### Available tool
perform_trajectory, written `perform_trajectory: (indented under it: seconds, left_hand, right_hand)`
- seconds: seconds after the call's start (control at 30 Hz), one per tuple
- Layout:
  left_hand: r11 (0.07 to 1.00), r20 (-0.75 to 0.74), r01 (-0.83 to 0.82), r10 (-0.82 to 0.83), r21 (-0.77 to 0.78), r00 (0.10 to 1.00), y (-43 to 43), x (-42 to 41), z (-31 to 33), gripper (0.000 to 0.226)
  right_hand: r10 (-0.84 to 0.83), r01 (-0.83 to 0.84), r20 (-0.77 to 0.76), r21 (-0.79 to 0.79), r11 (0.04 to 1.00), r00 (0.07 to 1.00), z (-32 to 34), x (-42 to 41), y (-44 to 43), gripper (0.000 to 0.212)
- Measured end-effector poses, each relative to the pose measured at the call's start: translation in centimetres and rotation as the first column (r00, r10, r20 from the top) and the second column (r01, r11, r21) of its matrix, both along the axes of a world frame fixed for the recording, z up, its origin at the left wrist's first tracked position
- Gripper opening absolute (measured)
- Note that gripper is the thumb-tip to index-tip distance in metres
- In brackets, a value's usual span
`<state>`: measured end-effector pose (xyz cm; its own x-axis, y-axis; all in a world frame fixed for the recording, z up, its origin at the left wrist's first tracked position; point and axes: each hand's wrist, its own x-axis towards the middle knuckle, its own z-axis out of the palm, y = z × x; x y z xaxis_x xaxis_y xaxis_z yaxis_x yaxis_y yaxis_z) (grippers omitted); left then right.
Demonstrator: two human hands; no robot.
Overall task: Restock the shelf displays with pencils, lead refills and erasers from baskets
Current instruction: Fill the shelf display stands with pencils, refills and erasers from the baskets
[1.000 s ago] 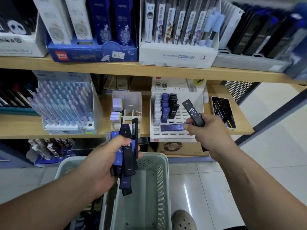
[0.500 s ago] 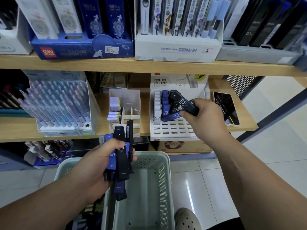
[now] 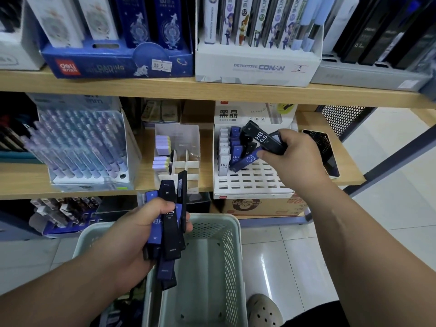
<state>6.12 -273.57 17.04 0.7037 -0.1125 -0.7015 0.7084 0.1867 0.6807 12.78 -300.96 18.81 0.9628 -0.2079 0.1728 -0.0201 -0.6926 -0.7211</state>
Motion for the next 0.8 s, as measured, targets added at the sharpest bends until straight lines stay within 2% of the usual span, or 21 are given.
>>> perform_trajectory:
  seconds: [0.17,0.33,0.43,0.67,0.8]
  left_hand:
    - [1.000,-0.007,0.011,-0.011,-0.025,1.000,-0.4,-0.3,0.4,0.037]
    - [0.999,0.007,0.018,-0.018,-0.037,1.000,-0.5,-0.3,0.5,0.037]
    - [0.999,0.009,0.008,-0.008,-0.037,1.000,-0.3,-0.2,0.1,0.035]
    - [0.999,0.006,0.014,-0.014,-0.031,1.000,0.2,-0.3,0.0,0.035]
    - [0.999,-0.005,0.007,-0.007,-0.044,1.000,0.1,-0.3,-0.1,0.039]
  right_hand:
    - [0.041,-0.042,-0.073,-0.016,0.999,0.997,0.3,0.6,0.1,0.018]
    - [0.056,-0.060,-0.060,-0.058,0.996,0.997,0.4,1.3,1.2,0.035]
    - [0.083,-0.088,-0.063,-0.076,0.993,0.995,0.5,1.5,1.5,0.026]
    - [0.108,-0.113,-0.103,-0.047,0.992,0.989,0.9,1.8,1.5,0.023]
    - [0.111,-0.120,-0.113,-0.080,0.990,0.987,0.8,1.9,1.7,0.020]
